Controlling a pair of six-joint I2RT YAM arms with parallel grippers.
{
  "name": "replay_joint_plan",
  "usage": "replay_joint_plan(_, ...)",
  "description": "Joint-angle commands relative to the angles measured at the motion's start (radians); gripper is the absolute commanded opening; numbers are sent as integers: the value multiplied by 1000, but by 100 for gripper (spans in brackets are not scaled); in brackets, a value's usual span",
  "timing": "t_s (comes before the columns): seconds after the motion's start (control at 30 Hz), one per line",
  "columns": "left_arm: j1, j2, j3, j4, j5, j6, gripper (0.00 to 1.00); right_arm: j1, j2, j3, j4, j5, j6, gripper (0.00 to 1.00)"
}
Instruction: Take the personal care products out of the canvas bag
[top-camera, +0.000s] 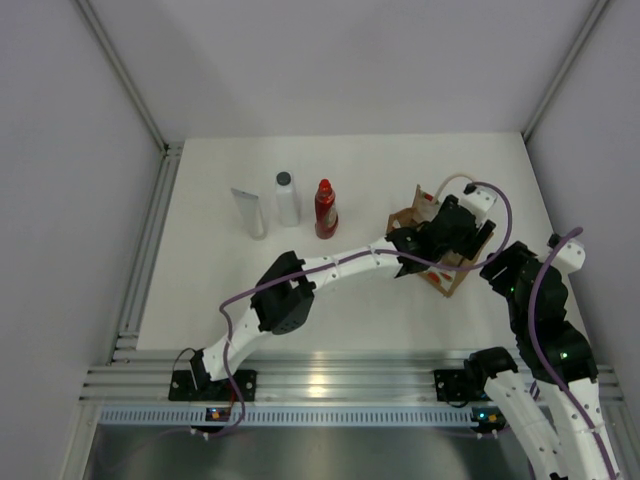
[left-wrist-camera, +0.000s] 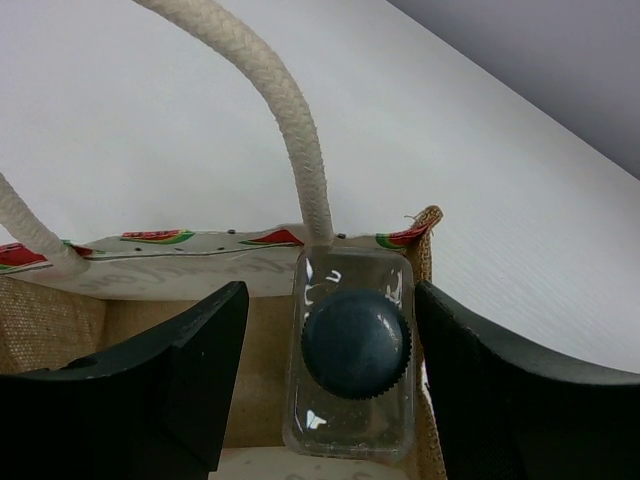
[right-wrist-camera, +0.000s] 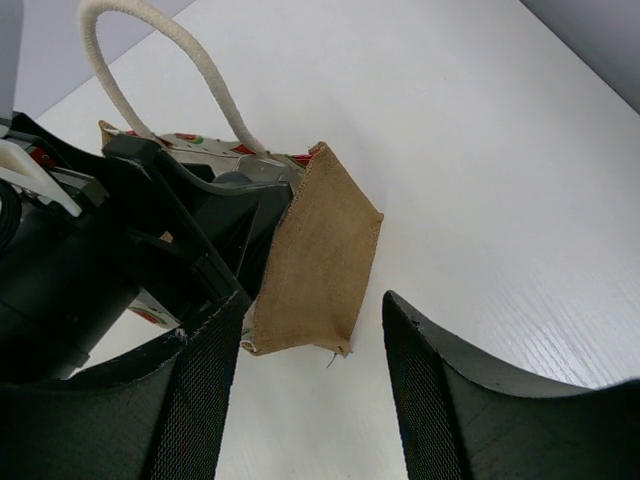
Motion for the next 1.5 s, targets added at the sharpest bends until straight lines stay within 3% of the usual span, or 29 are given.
replay_joint_plan(0.0,-6,22,42,37,-10,3,72,-20,-2,34,-17,0,-16,57)
replay_joint_plan(1.47,-1,61,-24,36,13,-6,64,-20,-5,31,-17,-6,-16,57)
